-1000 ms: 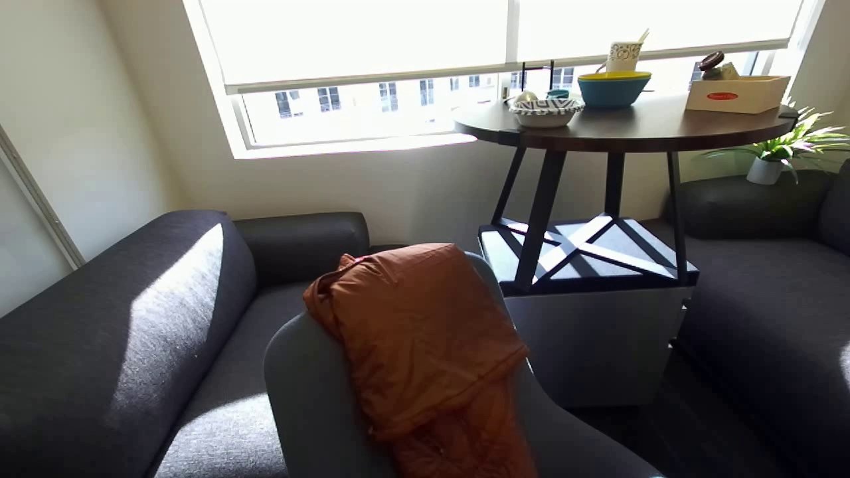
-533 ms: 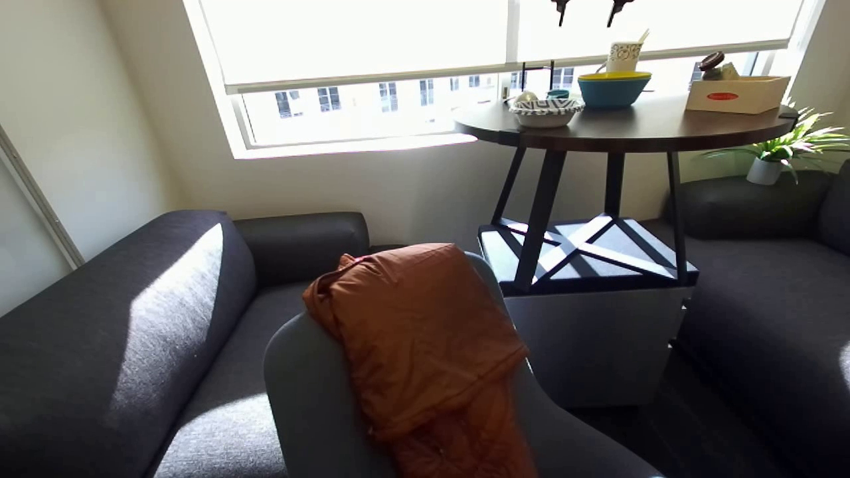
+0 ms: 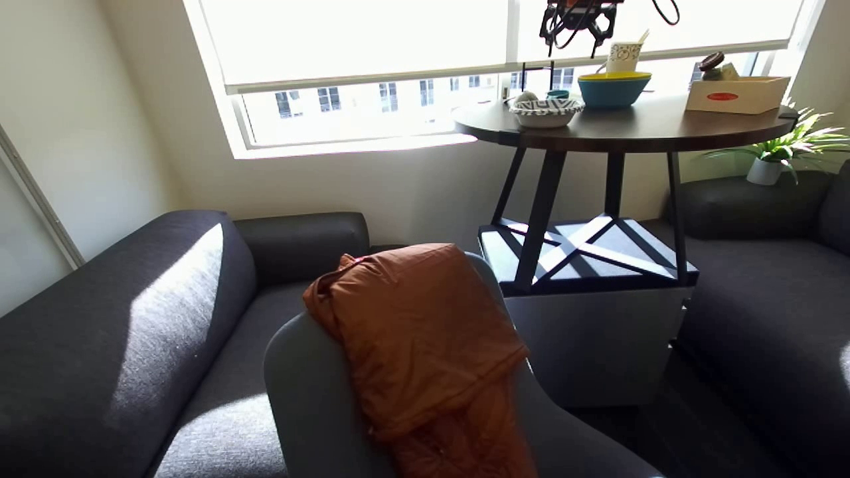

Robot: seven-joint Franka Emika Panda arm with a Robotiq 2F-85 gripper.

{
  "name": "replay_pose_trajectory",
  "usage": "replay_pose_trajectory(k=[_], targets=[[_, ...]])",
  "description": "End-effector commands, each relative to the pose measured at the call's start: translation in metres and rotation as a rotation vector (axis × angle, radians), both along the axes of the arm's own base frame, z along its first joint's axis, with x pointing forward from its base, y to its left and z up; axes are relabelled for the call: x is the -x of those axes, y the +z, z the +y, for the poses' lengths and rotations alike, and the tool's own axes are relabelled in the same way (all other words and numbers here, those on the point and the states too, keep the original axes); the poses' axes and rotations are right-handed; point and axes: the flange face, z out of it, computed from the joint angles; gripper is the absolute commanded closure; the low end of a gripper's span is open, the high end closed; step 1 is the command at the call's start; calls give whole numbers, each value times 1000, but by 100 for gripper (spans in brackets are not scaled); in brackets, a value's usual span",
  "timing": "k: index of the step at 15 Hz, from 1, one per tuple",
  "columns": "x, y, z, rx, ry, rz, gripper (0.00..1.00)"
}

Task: Remove the measuring cup from the bowl on the left and put it in the stacked bowls on the right.

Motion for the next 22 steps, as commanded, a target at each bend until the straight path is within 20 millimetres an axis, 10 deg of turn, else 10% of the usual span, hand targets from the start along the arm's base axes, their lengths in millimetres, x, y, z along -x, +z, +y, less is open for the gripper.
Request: replay_pose_trajectory(k=[1, 11, 22], targets=[[-2, -1, 0, 2, -1, 0, 0], [-40, -73, -20, -58, -45, -73, 0], [-60, -95, -18, 93, -72, -132, 0]])
